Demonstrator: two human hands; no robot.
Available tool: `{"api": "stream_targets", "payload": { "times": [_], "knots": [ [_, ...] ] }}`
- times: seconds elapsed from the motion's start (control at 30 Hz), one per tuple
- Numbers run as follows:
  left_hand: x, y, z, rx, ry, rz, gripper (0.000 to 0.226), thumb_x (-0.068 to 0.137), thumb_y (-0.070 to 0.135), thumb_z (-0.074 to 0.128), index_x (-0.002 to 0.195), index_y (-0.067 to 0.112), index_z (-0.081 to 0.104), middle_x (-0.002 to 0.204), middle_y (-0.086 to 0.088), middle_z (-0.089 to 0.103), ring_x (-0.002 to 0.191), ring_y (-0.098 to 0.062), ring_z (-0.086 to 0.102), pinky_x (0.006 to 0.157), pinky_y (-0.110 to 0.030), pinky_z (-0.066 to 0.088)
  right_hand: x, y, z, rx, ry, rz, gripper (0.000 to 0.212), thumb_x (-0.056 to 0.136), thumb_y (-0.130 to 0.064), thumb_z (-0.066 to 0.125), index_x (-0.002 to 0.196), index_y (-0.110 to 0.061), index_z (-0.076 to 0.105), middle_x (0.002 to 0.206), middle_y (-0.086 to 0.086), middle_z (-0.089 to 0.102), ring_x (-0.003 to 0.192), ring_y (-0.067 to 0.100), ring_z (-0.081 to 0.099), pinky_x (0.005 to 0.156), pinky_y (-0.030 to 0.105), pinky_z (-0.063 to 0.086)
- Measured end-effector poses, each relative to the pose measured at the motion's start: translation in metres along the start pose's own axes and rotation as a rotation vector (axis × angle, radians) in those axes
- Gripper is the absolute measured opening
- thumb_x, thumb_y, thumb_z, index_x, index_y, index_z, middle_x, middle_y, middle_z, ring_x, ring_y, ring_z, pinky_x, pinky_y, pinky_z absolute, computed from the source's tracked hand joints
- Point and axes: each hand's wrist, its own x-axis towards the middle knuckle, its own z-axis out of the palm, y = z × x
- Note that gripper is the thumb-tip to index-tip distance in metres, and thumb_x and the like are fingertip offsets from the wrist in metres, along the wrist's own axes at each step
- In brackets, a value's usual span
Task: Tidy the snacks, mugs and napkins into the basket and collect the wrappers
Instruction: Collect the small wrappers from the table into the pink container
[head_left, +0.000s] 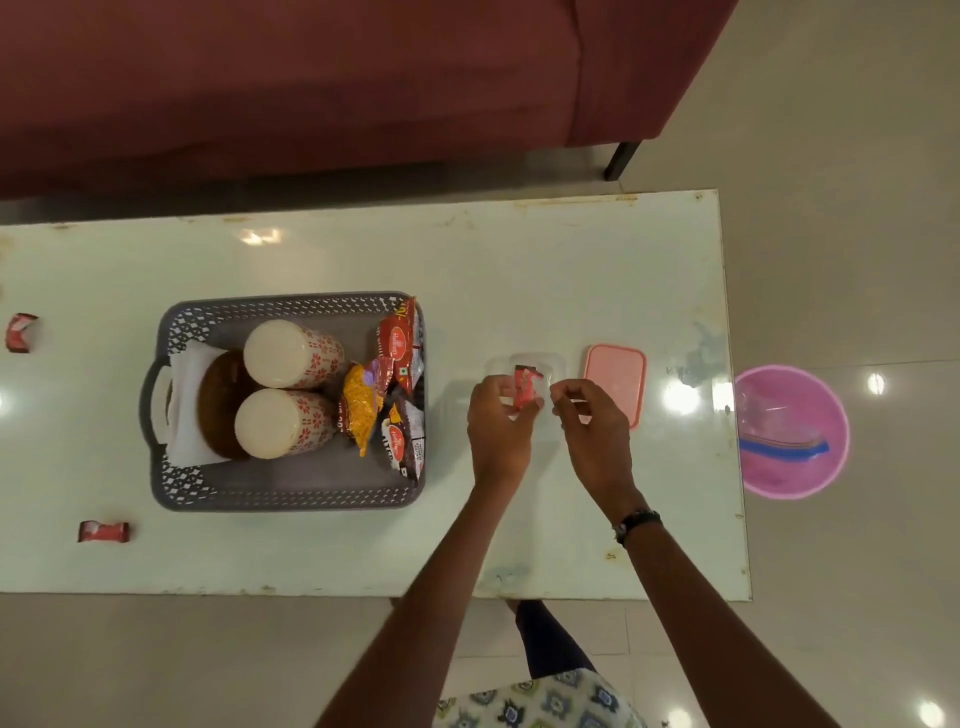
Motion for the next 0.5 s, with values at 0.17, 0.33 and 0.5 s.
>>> {"api": "stream_targets", "payload": {
  "times": [0.17, 0.33, 0.5],
  "knots": [
    [-0.006, 0.01, -0.021, 0.033, 0.008, 0.059, 0.017, 0.086, 0.012, 0.059, 0.103, 0.012, 0.057, 0.102, -0.002, 0.063, 0.086, -0.018, 0.063, 0.07, -0.026, 0.052, -0.003, -0.023, 0.002, -0.034, 0.01, -0.026, 0.01, 0.094, -0.014, 0.053, 0.095, -0.015, 0.063, 0.1, 0.0, 0.066, 0.087, 0.015, 0.061, 0.064, 0.002, 0.045],
    [-0.012, 0.014, -0.073, -0.07, 0.121, 0.111, 0.014, 0.092, 0.015, 0.051, 0.103, 0.013, 0.058, 0.092, 0.009, 0.06, 0.076, 0.003, 0.056, 0.069, -0.018, 0.049, -0.015, -0.062, 0.042, -0.045, -0.058, -0.113, 0.009, 0.094, -0.018, 0.054, 0.095, -0.017, 0.063, 0.097, -0.001, 0.067, 0.082, 0.006, 0.063, 0.068, 0.013, 0.05],
    [-0.013, -0.016, -0.162, -0.233, 0.322, 0.076, 0.012, 0.093, 0.014, 0.052, 0.101, 0.008, 0.058, 0.096, -0.003, 0.065, 0.084, -0.011, 0.062, 0.075, -0.014, 0.049, -0.038, -0.104, 0.126, -0.111, -0.188, -0.253, 0.009, 0.093, -0.017, 0.055, 0.097, -0.017, 0.063, 0.096, -0.006, 0.064, 0.082, 0.0, 0.06, 0.069, 0.006, 0.046]
  ]
}}
